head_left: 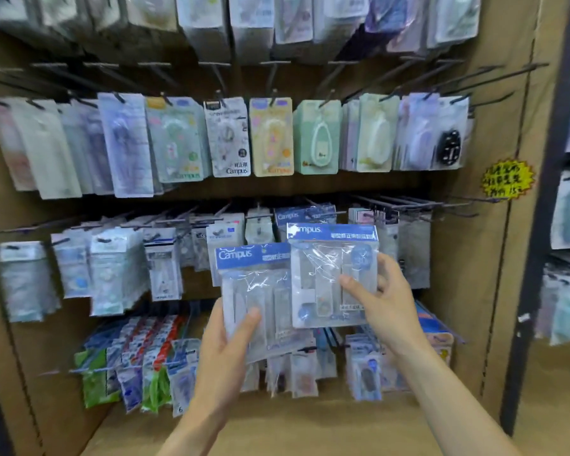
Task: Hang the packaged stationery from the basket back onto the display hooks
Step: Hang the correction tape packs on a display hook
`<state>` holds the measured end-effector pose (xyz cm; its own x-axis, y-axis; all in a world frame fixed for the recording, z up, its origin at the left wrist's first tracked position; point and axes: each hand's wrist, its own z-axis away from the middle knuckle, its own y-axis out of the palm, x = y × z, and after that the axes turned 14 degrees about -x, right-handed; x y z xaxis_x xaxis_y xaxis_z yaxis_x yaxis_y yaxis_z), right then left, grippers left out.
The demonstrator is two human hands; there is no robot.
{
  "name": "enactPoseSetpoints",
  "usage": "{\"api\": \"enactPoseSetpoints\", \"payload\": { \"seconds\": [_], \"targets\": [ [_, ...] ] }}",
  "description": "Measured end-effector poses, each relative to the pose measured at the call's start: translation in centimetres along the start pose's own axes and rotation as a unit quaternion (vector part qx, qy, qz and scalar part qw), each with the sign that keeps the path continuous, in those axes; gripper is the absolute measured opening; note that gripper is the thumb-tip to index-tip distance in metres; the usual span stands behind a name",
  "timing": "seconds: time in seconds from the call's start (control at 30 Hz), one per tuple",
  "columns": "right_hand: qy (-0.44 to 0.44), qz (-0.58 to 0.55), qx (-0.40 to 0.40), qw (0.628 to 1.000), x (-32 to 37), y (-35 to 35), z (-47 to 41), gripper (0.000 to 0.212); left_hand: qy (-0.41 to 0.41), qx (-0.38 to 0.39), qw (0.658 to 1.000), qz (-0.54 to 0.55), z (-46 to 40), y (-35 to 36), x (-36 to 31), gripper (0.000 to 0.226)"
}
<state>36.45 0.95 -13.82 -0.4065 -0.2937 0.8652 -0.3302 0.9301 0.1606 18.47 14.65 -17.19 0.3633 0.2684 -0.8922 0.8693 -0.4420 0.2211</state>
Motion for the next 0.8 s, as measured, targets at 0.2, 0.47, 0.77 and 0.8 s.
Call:
{"api": "enactPoseSetpoints", "payload": {
  "seconds": [0.2,0.47,0.77,0.8],
  "targets": [
    [-0.037,0.035,-0.003,0.999,0.0,0.6,-1.4,0.06,0.0,-0.022,1.0,-0.002,-0.1,-1.6,-1.0,0.031],
    [-0.083,0.081,0.043,0.992,0.2,0.8,-2.1,0.09,0.005,-0.061,0.998,0.002,-0.4,-2.5,-1.1,0.027],
    [-0.053,0.232,0.075,0.968,-1.5,5.1,-8.1,0.071,-0.009,0.021,0.999,-0.03,-1.1,0.3,-0.5,0.028],
    [-0.048,0.252,0.078,0.963,-1.7,5.4,-8.2,0.072,-0.01,0.029,0.999,-0.026,-1.2,0.8,-0.5,0.027]
  ]
}}
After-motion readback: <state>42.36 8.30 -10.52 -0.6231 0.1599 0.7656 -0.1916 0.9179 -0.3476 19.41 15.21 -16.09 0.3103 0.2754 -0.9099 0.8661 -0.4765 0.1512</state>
